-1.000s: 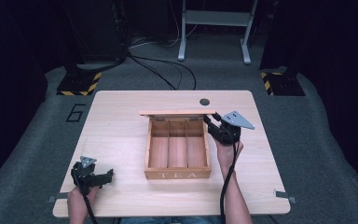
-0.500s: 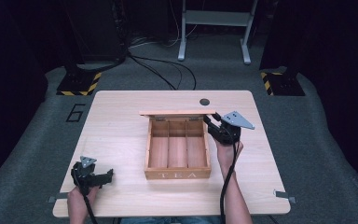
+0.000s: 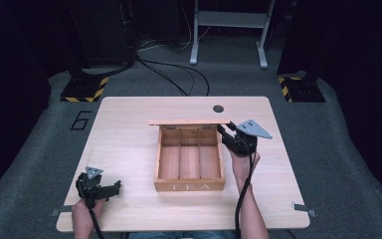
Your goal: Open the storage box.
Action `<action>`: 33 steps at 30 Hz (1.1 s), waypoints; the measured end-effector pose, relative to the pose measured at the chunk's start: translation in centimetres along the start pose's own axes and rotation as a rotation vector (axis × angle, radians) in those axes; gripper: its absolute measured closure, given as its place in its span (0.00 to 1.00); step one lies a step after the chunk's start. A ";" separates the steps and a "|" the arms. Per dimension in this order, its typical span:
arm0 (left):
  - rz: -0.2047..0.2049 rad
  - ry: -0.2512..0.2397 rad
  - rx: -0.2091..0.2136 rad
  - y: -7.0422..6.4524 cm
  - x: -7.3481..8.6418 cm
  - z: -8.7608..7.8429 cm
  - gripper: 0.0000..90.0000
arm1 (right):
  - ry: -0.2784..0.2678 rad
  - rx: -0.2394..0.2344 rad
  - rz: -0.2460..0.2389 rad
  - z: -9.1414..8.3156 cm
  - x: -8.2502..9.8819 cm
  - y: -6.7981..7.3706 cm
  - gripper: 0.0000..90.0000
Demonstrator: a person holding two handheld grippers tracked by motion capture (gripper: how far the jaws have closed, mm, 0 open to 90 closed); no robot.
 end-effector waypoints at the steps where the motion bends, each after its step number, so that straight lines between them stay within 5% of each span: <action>1: -0.001 -0.001 0.001 0.0 0.0 0.0 0.00 | 0.003 -0.005 -0.003 -0.1 0.1 0.0 0.68; 24: -0.012 -0.007 0.000 -0.1 0.0 0.0 0.00 | 0.076 -0.048 0.004 -1.9 3.2 1.1 0.62; 33: -0.011 -0.008 -0.001 -0.1 0.0 0.1 0.00 | 0.188 -0.077 0.039 -2.4 7.2 1.2 0.63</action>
Point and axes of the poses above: each handheld gripper's, and its own axes: z roughly forward along the jaws, x roughly out of its underside, y roughly to its left, the point moved 5 cm from there along z, roughly forward along the jaws, and after that the axes turned 4 degrees about -x, right-handed, at the moved point
